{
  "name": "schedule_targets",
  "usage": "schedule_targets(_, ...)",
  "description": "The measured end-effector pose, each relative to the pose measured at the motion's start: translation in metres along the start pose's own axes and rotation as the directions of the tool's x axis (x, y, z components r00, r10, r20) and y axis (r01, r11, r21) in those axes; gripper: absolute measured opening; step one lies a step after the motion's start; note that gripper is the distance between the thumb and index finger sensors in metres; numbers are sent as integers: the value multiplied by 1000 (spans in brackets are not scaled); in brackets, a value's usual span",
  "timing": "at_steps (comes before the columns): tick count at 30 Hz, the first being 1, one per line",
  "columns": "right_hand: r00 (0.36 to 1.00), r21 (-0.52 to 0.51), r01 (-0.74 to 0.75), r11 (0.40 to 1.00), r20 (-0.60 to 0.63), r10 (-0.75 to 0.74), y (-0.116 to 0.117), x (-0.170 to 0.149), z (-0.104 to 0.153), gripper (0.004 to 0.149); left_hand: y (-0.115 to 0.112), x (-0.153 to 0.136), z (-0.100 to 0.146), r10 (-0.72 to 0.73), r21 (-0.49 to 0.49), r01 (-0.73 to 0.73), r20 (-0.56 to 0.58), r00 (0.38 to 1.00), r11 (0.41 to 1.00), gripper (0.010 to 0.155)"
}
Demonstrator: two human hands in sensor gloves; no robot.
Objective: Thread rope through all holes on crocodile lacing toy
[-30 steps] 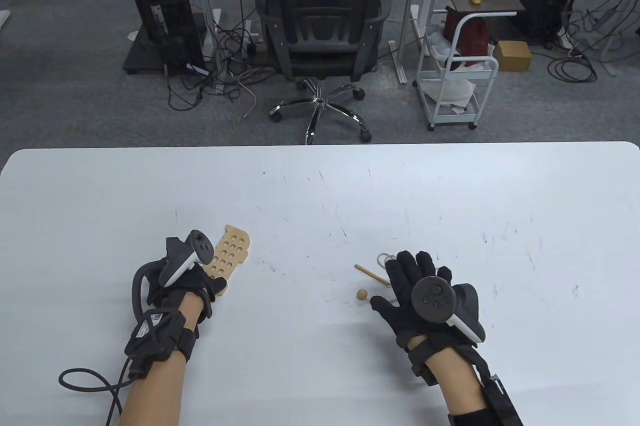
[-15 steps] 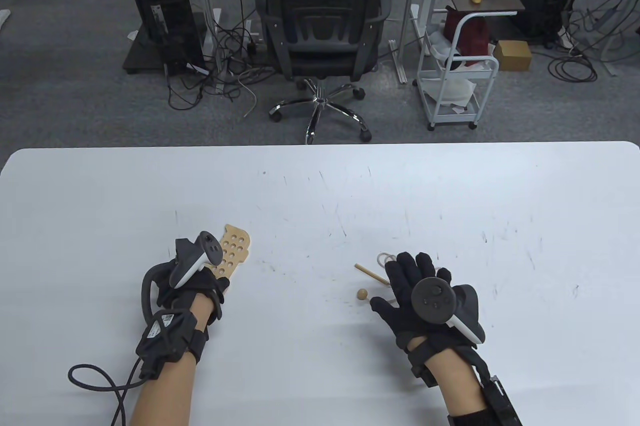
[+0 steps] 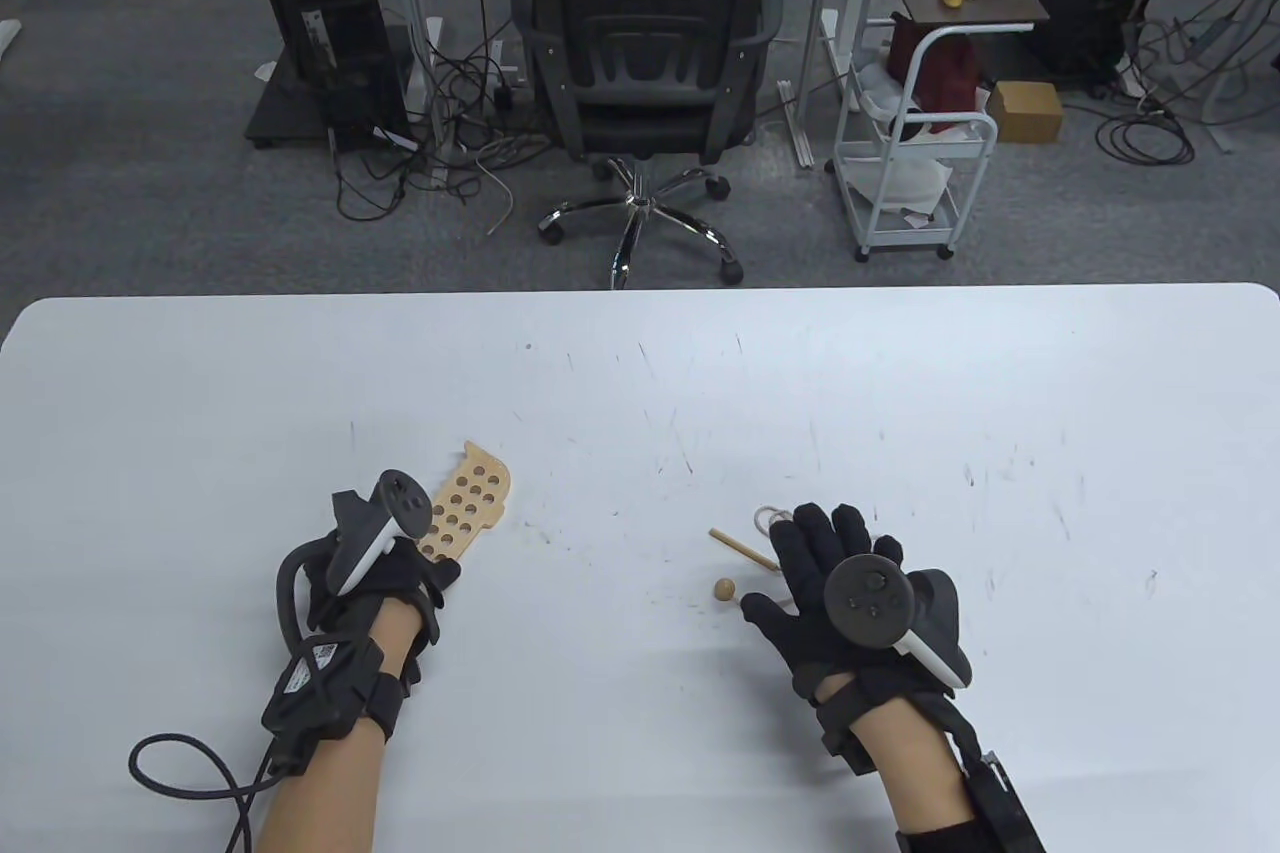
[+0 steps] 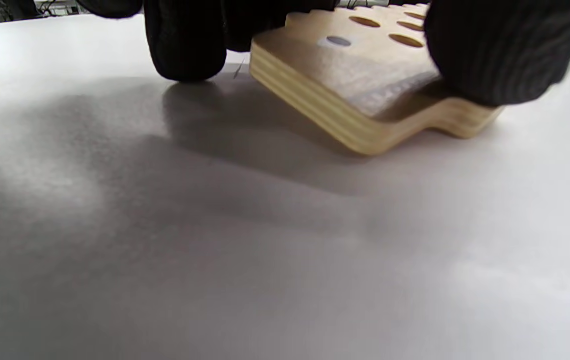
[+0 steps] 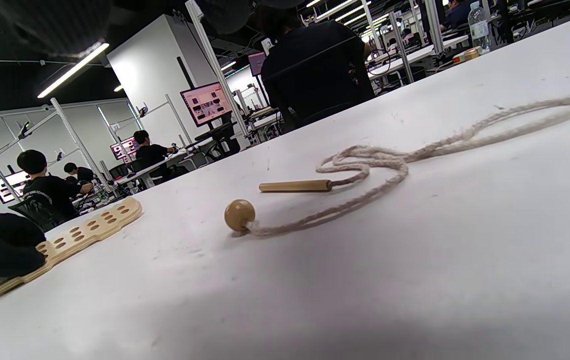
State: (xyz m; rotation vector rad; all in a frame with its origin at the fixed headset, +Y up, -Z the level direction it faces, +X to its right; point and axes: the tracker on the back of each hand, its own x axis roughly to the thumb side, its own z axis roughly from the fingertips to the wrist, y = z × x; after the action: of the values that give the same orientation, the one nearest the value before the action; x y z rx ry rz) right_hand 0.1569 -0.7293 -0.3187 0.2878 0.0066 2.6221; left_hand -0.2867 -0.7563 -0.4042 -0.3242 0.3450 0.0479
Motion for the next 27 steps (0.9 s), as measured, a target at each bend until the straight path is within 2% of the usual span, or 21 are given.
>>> schedule_targets(5,1000,-10,11,1000,-2,-11,-2,-1,0,79,5,5,8,-33,43,33,13,999,999,85)
schedule_targets(12,1000,-17,16,1000,-5,-16,-3,-2,1,79,6,3,14,16,32,-17,44,999,999,82)
schedule_targets(16,1000,-18,19,1000,-7,-19,-4,-2,1,79,6,0,17,16,36,-19,106,994,999,78)
schedule_targets(18,1000,-21,11,1000,-10,-11,-4,-2,1,79,6,-2,18,56,13,-58,120,991,998,75)
schedule_targets(23,1000,-28,12,1000,-4,-12,-6,-1,2,79,10,-7,25,104,60,-115,164,981,992,64)
schedule_targets(27,1000,-32,17,999,-3,-17,-7,-1,2,79,10,-11,30,190,58,-206,204,960,977,59)
